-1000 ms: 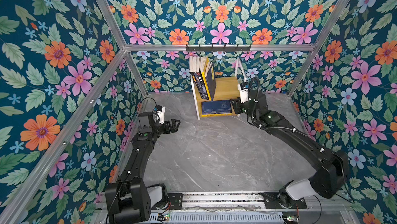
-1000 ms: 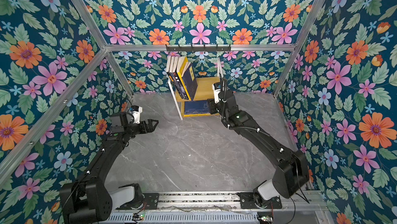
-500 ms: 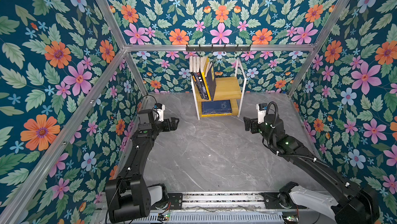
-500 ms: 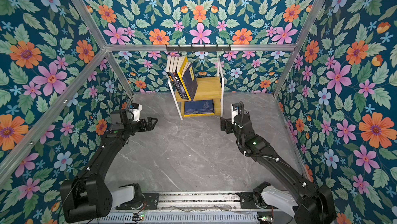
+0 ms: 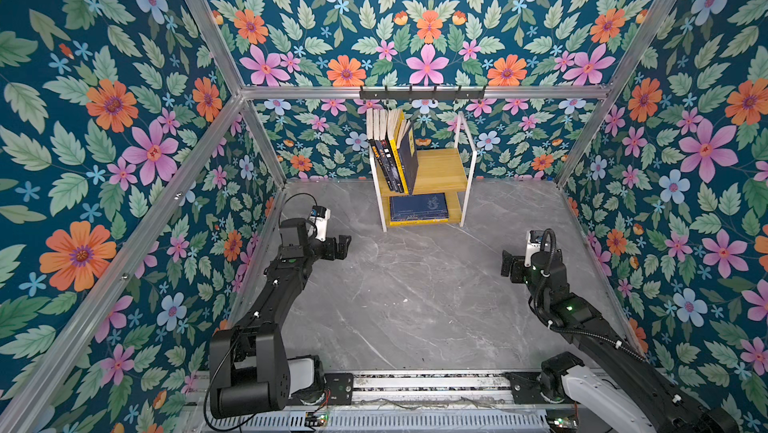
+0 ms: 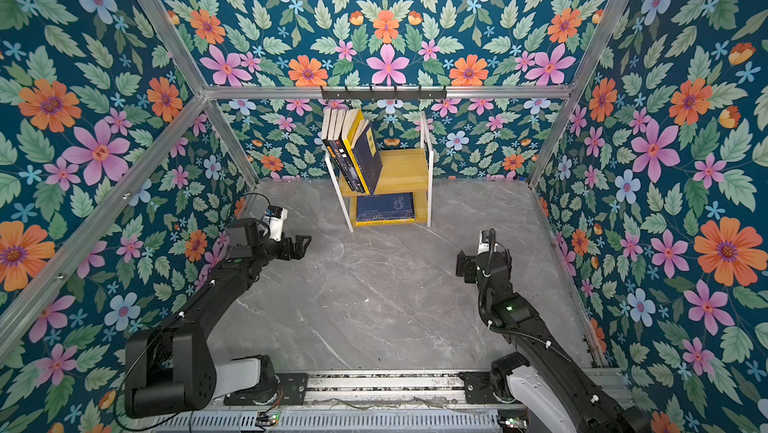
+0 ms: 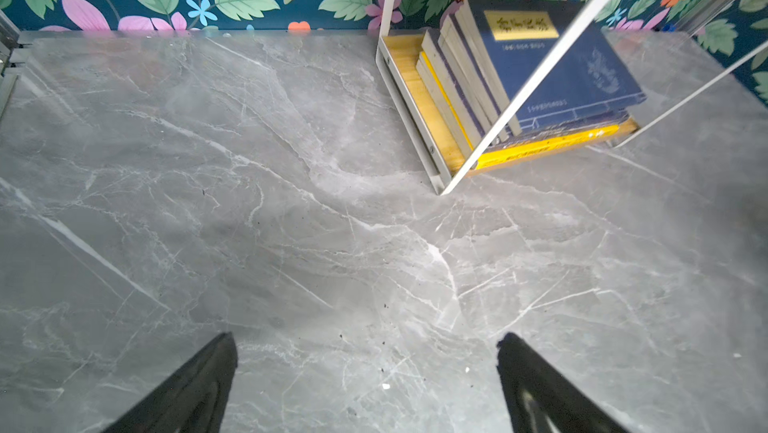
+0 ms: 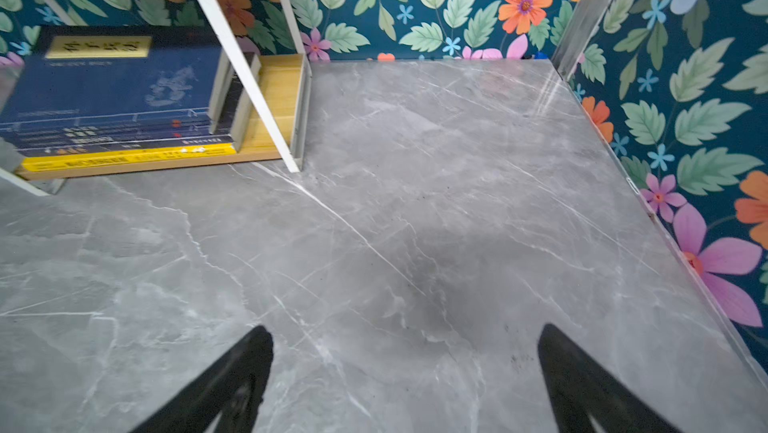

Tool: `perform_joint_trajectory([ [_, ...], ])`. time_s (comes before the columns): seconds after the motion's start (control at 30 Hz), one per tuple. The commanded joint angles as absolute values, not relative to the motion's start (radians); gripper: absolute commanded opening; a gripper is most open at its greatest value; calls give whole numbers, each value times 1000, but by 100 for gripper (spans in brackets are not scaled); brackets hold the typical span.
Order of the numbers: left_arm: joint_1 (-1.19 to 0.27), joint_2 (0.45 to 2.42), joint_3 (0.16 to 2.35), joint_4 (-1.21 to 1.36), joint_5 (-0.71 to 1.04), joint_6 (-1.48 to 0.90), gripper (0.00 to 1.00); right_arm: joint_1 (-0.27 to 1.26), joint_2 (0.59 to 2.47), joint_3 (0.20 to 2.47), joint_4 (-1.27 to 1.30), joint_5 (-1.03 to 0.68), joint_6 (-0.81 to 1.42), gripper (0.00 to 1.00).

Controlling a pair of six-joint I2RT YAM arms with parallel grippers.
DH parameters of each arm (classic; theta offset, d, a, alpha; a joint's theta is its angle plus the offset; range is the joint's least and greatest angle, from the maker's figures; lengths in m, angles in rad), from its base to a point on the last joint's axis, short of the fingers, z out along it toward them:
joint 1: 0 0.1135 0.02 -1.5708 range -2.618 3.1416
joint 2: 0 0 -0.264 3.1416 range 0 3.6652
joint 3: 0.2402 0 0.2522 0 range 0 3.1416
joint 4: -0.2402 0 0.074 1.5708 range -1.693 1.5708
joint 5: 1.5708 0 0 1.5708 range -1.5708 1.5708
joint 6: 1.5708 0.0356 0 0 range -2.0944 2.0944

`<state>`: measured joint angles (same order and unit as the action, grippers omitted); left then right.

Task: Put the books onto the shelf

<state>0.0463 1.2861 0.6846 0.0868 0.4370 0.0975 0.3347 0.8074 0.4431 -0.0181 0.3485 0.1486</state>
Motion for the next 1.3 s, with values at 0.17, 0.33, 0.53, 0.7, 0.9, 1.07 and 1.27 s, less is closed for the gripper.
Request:
perform_joint_trajectory([
  [0.17,48,1338,411,681,378,114,100,252,788,264,245,360,82,99],
  [0.33,48,1399,308,925,366,74,100,203,811,200,356,337,74,99],
  [0.53,48,1448,223,1186,305,65,100,96,882,169,488,238,106,99],
  [0.7,46,1507,207,1279,249,40,100,40,992,198,570,147,95,99],
  [0.9,46,1626,202,1433,188,8,100,38,1147,244,697,123,76,99],
  [1.07,45,1614,268,1284,123,-12,100,37,1227,281,739,113,45,99],
  [1.27,38,1608,281,1240,87,-17,100,38,1349,303,822,63,-3,99],
])
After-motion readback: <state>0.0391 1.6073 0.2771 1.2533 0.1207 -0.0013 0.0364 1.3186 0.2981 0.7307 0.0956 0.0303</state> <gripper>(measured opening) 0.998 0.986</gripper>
